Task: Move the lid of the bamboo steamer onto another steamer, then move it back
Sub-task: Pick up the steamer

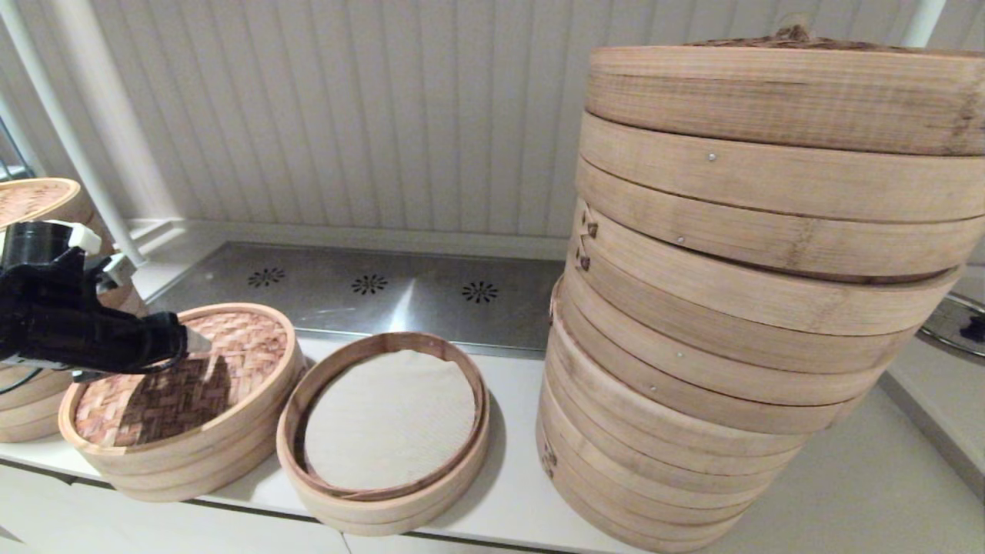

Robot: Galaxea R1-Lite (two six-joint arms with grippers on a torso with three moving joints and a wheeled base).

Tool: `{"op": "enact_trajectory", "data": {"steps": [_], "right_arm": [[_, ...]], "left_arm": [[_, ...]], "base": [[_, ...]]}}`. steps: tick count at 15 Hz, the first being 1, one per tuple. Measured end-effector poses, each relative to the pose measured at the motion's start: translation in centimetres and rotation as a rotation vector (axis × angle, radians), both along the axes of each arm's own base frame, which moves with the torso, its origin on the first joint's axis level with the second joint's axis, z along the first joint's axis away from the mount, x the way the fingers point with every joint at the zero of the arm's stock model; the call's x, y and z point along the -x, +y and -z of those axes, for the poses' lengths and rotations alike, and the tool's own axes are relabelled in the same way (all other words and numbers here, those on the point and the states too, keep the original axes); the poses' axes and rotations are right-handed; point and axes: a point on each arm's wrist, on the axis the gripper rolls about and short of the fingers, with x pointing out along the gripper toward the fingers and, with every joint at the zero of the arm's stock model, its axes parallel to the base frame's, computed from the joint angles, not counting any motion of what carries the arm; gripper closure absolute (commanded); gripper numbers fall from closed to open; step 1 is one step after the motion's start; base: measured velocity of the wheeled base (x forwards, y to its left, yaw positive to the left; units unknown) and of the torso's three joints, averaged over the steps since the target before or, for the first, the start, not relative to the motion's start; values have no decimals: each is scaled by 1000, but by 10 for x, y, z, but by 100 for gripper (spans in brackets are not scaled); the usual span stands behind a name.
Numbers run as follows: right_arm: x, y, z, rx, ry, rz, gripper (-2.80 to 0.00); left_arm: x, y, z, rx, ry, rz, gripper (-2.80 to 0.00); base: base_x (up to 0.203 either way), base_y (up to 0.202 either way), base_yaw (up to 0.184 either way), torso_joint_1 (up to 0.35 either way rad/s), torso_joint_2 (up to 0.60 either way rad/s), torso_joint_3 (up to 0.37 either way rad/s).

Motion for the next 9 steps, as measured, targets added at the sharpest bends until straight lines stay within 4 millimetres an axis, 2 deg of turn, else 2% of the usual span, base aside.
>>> {"op": "enact_trajectory", "data": {"steps": [9], "right_arm": [[0,0,0,0,0,0,0]], "left_arm": [[-3,-2,4,-28,13,36,-280]], "base": [[0,0,0,0,0,0]]}}
